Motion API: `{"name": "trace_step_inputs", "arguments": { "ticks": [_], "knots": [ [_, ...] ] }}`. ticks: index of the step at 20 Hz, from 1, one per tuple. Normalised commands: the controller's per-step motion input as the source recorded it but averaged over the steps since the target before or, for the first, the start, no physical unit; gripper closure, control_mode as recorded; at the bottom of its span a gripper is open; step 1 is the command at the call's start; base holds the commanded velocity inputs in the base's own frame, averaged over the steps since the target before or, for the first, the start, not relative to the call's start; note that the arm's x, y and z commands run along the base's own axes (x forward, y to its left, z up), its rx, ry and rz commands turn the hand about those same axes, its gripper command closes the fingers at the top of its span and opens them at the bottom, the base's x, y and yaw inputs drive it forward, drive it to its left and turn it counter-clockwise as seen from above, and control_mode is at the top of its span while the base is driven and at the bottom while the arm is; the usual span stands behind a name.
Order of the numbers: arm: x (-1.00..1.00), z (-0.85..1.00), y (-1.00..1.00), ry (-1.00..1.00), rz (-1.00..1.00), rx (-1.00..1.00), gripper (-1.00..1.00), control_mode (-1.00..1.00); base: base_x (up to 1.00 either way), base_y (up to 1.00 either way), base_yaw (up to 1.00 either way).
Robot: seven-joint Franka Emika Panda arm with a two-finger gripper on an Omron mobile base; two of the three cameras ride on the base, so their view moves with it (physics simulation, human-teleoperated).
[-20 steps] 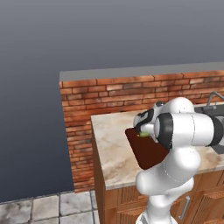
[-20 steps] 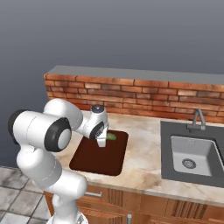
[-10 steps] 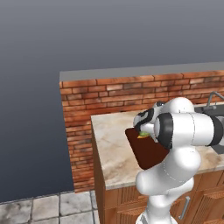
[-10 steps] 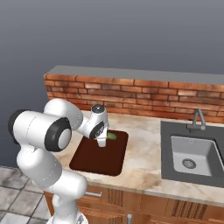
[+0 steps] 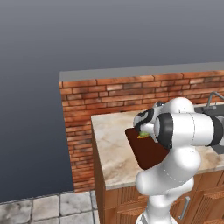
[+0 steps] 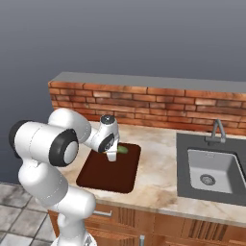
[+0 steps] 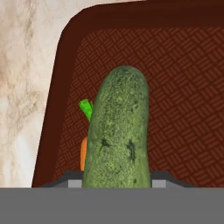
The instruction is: Place the two vegetables and bowl onto the tray for setting up a vegetable dip station.
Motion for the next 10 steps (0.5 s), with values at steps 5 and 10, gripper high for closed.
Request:
{"name": "trace_step_inputs", "arguments": {
  "ticks": [5,10],
  "knots": [
    [0.00,0.00,0.00,0.00,0.00,0.00,-1.00,-1.00,0.00,0.00,0.00],
    [0.00,0.00,-0.01,0.00,0.00,0.00,-1.00,-1.00,0.00,0.00,0.00]
  ]
}}
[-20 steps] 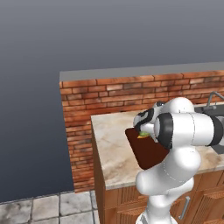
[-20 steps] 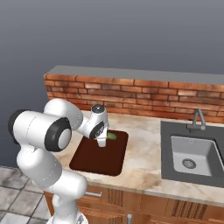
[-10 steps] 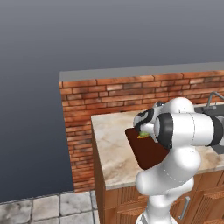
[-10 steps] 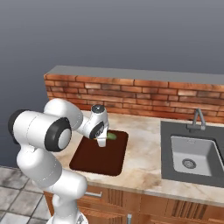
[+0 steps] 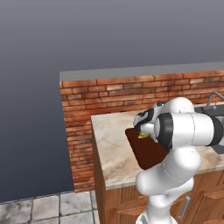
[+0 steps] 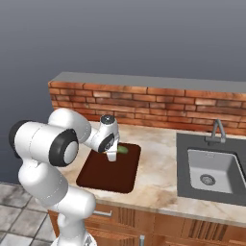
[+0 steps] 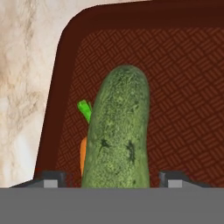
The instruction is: Place the two vegetables and bowl onto the tray for setting up a vegetable dip station.
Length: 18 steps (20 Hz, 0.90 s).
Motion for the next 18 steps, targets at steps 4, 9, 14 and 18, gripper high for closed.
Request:
{"name": "trace_step_inputs", "arguments": {
  "ticks": [4,9,14,18],
  "knots": [
    [-0.03,0.00,-0.11,0.00,0.00,0.00,-1.00,-1.00,0.00,0.00,0.00],
    [-0.14,0.00,-0.19,0.00,0.00,0.00,-1.00,-1.00,0.00,0.00,0.00],
    [-0.03,0.00,-0.12,0.00,0.00,0.00,-1.00,-1.00,0.00,0.00,0.00],
    [0.00,0.00,-0.01,0.00,0.00,0.00,-1.00,-1.00,0.00,0.00,0.00]
  ]
}}
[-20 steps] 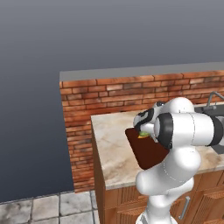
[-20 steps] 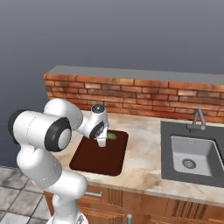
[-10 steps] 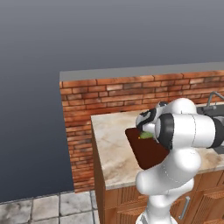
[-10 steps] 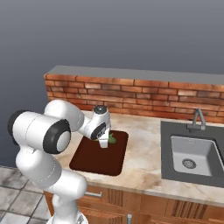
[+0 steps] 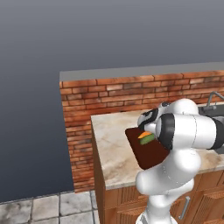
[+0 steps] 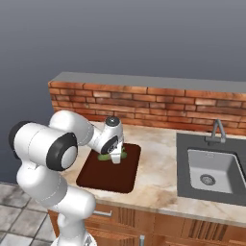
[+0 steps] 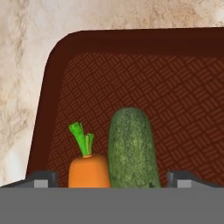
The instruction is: Place the two vegetables and bowl onto the tray for setting up a vegetable dip station.
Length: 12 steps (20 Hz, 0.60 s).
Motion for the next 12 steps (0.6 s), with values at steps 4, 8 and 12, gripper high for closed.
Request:
{"name": "trace_step_inputs", "arguments": {
  "ticks": [4,8,12],
  "knots": [
    [0.00,0.10,0.00,0.00,0.00,0.00,-1.00,-1.00,0.00,0.00,0.00],
    [-0.09,0.40,0.00,0.00,0.00,0.00,-1.00,-1.00,0.00,0.00,0.00],
    [-0.27,0.61,0.03,0.06,0.02,-0.01,-1.00,-1.00,0.00,0.00,0.00]
  ]
}}
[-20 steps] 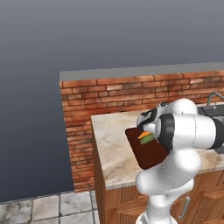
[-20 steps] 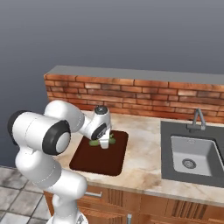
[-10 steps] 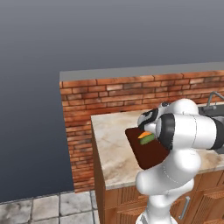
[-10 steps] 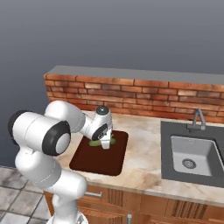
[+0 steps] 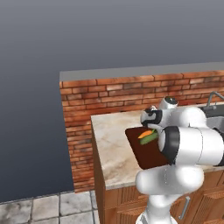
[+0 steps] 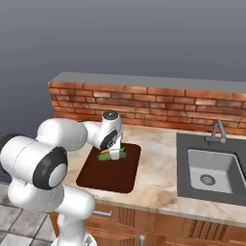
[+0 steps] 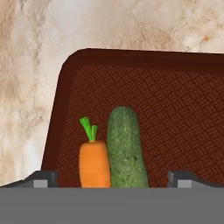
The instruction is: Place the two vegetables and bowl onto the tray for setting up a vegetable dip station.
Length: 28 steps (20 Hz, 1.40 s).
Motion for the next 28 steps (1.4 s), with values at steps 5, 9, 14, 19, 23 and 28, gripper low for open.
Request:
{"name": "trace_step_inputs", "arguments": {
  "ticks": [5,9,14,19,23,28],
  "knots": [
    [-0.38,0.64,0.05,0.14,0.08,-0.05,-1.00,-1.00,0.00,0.00,0.00],
    [-0.52,0.49,0.00,0.19,0.15,-0.06,-1.00,-1.00,0.00,0.00,0.00],
    [-0.82,0.36,-0.05,0.14,0.17,-0.03,-1.00,-1.00,0.00,0.00,0.00],
    [-0.96,0.24,-0.07,0.06,0.19,-0.01,-1.00,-1.00,0.00,0.00,0.00],
    [-0.94,0.17,0.00,0.00,0.16,0.00,-1.00,-1.00,0.00,0.00,0.00],
    [-0.56,0.38,0.02,0.00,0.19,0.00,-1.00,-1.00,0.00,0.00,0.00]
  ]
}}
